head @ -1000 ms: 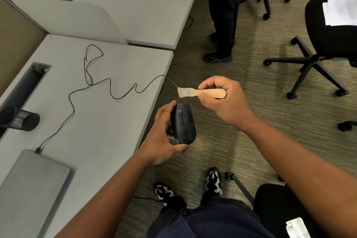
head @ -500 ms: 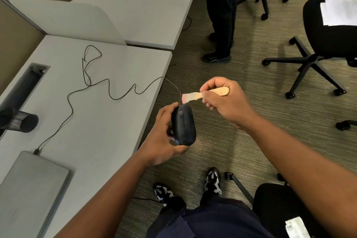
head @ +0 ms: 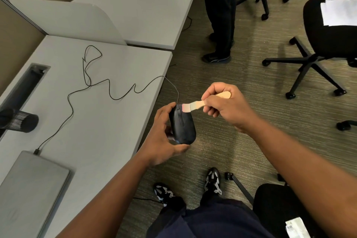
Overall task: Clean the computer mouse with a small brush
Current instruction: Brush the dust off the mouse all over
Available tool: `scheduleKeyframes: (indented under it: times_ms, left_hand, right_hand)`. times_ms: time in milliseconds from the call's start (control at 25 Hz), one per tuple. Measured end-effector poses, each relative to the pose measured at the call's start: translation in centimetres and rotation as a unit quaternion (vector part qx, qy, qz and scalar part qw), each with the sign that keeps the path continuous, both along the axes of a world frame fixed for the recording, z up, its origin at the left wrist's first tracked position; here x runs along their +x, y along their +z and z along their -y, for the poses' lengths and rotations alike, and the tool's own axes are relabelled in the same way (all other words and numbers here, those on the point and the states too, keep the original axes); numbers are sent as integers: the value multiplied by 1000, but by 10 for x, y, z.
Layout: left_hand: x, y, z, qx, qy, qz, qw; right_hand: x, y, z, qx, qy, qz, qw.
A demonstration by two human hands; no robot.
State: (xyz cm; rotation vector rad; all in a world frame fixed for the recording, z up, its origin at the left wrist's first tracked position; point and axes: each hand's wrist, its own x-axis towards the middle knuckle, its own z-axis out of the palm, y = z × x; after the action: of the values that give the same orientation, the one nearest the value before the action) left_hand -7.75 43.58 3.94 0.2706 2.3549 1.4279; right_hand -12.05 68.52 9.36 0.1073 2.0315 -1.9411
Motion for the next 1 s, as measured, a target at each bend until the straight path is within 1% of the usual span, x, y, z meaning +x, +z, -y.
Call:
scheduleKeyframes:
  times_ms: [80,240,480,520,640,680,800,880,920,1000]
  left_hand:
    - [2,-1,1,5,8,6,1000]
    - [1,0,1,8,15,9,1000]
    - [2,0,5,4,36,16,999]
    - [2,0,5,3,37,15,999]
    - [1,1,5,0,33,10,999]
    - [0,2,4,0,33,8,999]
    - [-1,2,2,1,40,6,999]
    - [0,2,2,0,44,8,999]
    - [0,2,3,-1,45,8,999]
    - [0,3,4,-6,42,5,999]
  right_hand:
    - [-2,2,-3,4,-1,0,1000]
    - [-2,2,-4,-26,9,-11,1000]
    - [5,10,-2,39,137,-32,989]
    - [5,11,-3,44,134,-44,989]
    - [3,11,1,35,76,-86,993]
    - [4,10,4,40,74,-93,992]
    - [6,9,7,77,132,-82,985]
    - [5,10,4,79,171,-71,980]
    - [5,10,4,76,162,-74,981]
    - [5,9,5,64,102,-89,989]
